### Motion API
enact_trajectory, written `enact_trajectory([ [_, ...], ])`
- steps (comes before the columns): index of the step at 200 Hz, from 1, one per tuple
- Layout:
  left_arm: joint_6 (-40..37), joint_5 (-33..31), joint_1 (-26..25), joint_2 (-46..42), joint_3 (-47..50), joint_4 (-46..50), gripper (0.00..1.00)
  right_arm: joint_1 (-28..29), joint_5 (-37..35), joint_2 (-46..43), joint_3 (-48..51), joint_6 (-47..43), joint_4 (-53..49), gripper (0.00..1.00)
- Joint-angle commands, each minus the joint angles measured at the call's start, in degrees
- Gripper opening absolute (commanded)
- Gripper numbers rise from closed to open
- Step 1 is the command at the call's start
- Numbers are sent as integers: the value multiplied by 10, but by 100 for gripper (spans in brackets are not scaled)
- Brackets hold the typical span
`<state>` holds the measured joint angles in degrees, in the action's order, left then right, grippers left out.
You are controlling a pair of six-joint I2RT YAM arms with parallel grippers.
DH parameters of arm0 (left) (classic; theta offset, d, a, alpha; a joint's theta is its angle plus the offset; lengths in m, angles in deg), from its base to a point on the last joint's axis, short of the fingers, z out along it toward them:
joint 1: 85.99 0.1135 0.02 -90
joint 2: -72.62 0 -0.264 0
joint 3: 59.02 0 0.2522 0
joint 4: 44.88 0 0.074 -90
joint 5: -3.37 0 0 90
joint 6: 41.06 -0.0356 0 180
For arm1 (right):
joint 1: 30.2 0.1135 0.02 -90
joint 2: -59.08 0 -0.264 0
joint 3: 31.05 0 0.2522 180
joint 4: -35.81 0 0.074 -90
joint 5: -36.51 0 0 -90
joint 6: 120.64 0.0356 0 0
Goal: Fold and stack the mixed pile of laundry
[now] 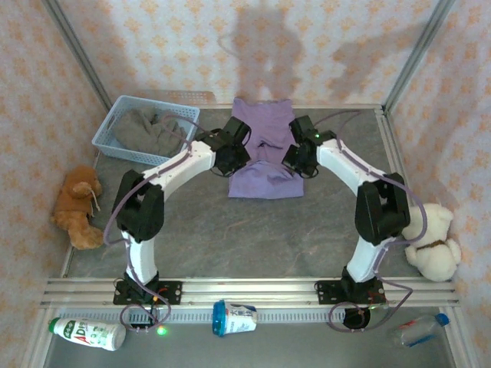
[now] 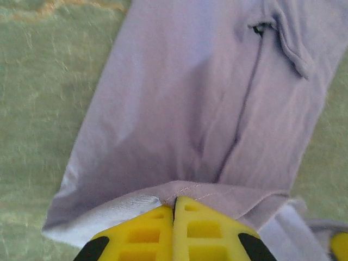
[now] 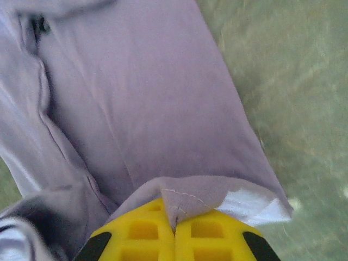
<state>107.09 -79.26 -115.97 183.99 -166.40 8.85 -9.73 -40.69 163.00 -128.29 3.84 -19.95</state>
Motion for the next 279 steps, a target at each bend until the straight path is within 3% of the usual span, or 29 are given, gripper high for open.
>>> enact_trajectory([
  [1, -17, -27, 19, 40, -59, 43, 0, -20, -16, 47, -65, 16, -11, 0],
  [51, -14, -33, 53, 155, -191, 73, 0, -49, -7, 184, -218, 44, -32, 0],
  [67, -22, -30, 62, 190, -231, 70, 0, -56, 4, 226, -259, 51, -32, 12],
  [74, -23, -29, 68, 205, -251, 76, 1, -59, 13, 239, -270, 52, -23, 23],
  [85, -18, -26, 75, 225, -277, 89, 14, -64, 33, 250, -278, 47, 1, 46],
  [89, -16, -27, 78, 230, -283, 93, 25, -66, 37, 252, -281, 46, 5, 51],
  [95, -11, -31, 81, 233, -287, 99, 51, -68, 36, 251, -285, 43, 6, 56],
  [99, -7, -34, 83, 233, -288, 103, 60, -68, 33, 248, -284, 39, 7, 57],
  [117, -8, -55, 85, 210, -269, 98, 68, -69, 18, 215, -260, 6, 13, 64],
  [142, -16, -71, 76, 151, -205, 71, 65, -69, 30, 150, -194, -42, 3, 61],
  [155, -30, -57, 62, 121, -167, 45, 60, -62, 43, 103, -131, -58, 19, 53],
  [164, -43, -40, 48, 105, -146, 27, 54, -56, 54, 76, -96, -65, 28, 44],
  [182, -59, -10, 14, 91, -119, 13, 32, -42, 78, 51, -52, -68, 31, 26],
  [196, -64, -5, -9, 92, -105, 15, 23, -30, 92, 48, -29, -67, 45, 18],
  [236, -40, -11, -25, 113, -38, -25, 20, -13, 82, 90, -10, -37, 80, 16],
  [279, -65, -46, -23, 150, -36, -14, 19, -14, 61, 130, 16, -26, 98, 18],
])
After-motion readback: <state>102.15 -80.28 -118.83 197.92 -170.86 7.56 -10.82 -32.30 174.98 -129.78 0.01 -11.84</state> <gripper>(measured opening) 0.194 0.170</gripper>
